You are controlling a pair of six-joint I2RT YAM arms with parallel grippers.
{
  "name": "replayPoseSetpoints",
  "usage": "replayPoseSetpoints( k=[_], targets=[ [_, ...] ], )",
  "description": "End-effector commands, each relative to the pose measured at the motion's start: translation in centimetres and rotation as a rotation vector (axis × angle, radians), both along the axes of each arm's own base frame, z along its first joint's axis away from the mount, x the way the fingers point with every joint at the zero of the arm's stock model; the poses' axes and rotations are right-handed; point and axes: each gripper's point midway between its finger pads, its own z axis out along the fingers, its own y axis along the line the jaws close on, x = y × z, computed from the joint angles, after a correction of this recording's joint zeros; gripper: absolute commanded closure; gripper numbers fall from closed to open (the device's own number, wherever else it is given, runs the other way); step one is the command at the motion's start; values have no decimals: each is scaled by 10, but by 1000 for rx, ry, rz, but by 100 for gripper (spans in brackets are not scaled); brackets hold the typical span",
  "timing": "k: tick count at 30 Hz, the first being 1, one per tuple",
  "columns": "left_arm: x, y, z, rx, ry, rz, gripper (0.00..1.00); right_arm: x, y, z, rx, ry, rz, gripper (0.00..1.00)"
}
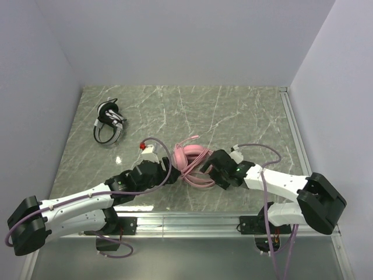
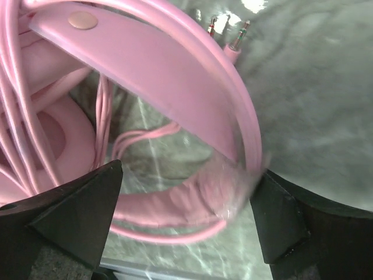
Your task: Wrap the headphones
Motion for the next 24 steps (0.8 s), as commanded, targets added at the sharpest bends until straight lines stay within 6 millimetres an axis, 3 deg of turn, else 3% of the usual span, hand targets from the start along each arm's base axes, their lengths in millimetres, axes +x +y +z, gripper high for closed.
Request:
replayPoseSetpoints(
  k=[1,12,15,17,20,24],
  targets=[
    [4,-5,22,-12,-37,-20,30,-2,-13,18,-51,-11,-16,5],
    [0,-4,38,25,-53,-65,30,-11,-38,39,-67,-70,-10,6],
    [-2,0,51,23,-80,-74,29,-8,-47,52,-69,-155,-4,7],
    [-3,7,53,43,-86,-67,25,-3,-58,68,-76,-247,-7,7],
    [0,24,64,38,-123,-5,4,1,-65,89,-80,-397,54,6],
    [-4,49,87,-21,-207,49,1,3,-91,107,-142,-524,35,1]
  ],
)
